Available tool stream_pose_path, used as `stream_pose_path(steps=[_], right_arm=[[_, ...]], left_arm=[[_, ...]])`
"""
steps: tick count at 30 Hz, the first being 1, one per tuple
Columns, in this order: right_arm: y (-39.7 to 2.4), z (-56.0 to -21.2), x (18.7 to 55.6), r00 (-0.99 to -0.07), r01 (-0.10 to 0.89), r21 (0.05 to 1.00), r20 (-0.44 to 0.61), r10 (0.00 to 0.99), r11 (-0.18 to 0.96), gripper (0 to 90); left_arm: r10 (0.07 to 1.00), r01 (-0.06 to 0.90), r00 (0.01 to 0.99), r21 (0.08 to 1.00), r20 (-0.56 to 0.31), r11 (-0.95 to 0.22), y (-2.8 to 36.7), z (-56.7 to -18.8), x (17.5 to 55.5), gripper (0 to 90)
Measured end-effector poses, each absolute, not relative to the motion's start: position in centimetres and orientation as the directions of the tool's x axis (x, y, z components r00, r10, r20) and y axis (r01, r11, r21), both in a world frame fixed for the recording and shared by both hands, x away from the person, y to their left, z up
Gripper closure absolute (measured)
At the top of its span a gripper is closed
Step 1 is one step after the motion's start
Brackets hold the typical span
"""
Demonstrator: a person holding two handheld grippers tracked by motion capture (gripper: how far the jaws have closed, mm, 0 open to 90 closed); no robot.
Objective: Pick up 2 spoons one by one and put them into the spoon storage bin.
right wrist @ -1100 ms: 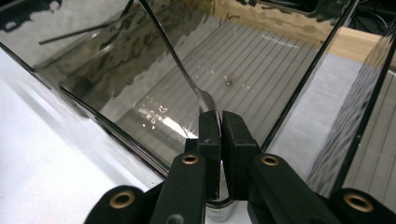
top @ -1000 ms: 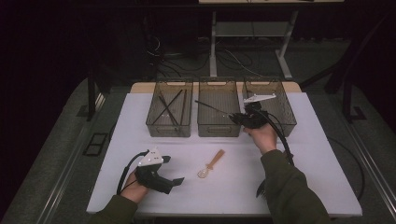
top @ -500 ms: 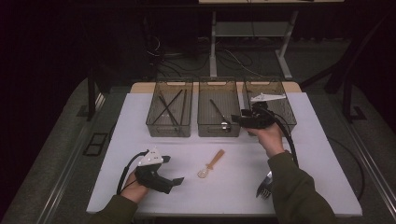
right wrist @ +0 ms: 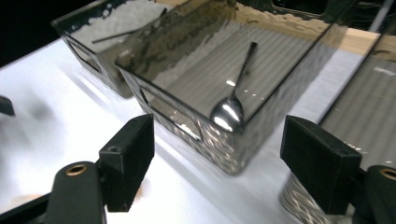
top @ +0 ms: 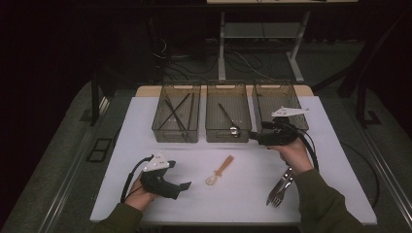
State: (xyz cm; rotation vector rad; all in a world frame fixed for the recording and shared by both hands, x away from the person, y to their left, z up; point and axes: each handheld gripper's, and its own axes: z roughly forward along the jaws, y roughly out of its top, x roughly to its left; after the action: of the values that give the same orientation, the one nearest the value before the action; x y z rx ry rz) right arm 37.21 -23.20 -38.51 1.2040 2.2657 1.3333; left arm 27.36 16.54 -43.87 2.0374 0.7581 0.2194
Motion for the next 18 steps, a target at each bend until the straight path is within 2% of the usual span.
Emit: stream_pose_path(steps=[3,4,18], right_arm=[[-23.6,-38.7,36.7,-0.63,0.524,0.817,0.182,0.755,0.24,24.0],[-23.9,-39.0,36.2,-0.626,0.525,0.819,0.186,0.758,0.233,19.8],[-26.8,-41.0,31.7,-0.623,0.509,0.829,0.171,0.763,0.23,17.9]], left_arm=[[0.599,0.422,0.792,0.815,-0.119,-0.396,16.4,-43.9,27.3,3.0],[0.601,0.419,0.791,0.818,-0.116,-0.394,16.3,-43.9,27.3,3.0],[0.596,0.407,0.795,0.829,-0.113,-0.385,16.2,-43.8,27.2,3.5]])
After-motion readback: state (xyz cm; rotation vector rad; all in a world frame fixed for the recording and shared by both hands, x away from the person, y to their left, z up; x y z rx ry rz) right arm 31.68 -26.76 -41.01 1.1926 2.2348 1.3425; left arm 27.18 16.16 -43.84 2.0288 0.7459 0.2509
